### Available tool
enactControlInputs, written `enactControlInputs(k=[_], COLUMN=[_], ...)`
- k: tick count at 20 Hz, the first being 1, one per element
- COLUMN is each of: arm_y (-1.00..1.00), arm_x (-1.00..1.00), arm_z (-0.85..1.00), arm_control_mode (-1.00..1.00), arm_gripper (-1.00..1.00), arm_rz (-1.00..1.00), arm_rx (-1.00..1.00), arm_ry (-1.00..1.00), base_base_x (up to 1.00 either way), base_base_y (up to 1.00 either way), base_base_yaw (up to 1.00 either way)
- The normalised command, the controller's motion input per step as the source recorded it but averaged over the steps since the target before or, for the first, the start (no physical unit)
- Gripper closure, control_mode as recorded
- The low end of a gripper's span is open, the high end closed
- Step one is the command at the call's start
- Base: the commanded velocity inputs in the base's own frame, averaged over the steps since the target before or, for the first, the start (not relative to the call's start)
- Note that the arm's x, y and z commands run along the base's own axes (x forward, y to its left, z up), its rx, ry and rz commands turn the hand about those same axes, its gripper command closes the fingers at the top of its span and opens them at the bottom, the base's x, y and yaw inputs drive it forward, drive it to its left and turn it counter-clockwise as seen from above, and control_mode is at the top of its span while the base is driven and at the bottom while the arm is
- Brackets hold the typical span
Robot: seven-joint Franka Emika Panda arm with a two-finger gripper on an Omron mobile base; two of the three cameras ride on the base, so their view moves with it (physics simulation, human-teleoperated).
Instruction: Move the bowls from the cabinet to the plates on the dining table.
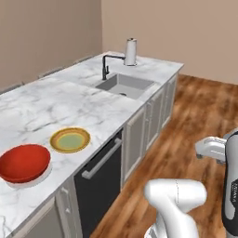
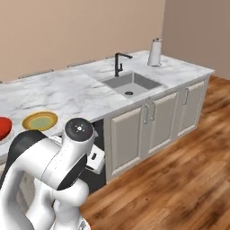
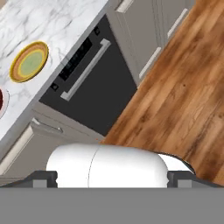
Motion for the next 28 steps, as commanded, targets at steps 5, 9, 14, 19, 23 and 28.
enactControlInputs(k=[5, 9, 14, 19, 23, 28], arm_y=[0.00, 0.00, 0.00, 0.00, 0.00, 0.00], arm_x=[0.00, 0.00, 0.00, 0.00, 0.00, 0.00], arm_z=[0.00, 0.00, 0.00, 0.00, 0.00, 0.00], arm_control_mode=[1.00, 1.00, 1.00, 1.00, 1.00, 1.00], arm_gripper=[-1.00, -1.00, -1.00, -1.00, -1.00, -1.00], arm_rz=[0.00, 0.00, 0.00, 0.00, 0.00, 0.00], arm_rx=[0.00, 0.00, 0.00, 0.00, 0.00, 0.00], arm_ry=[0.00, 0.00, 0.00, 0.00, 0.00, 0.00], base_base_x=[0.00, 0.00, 0.00, 0.00, 0.00, 0.00], base_base_y=[-0.08, -0.09, -0.09, -0.08, -0.09, -0.10], base_base_yaw=[-0.44, -0.44, -0.44, -0.45, -0.44, -0.43])
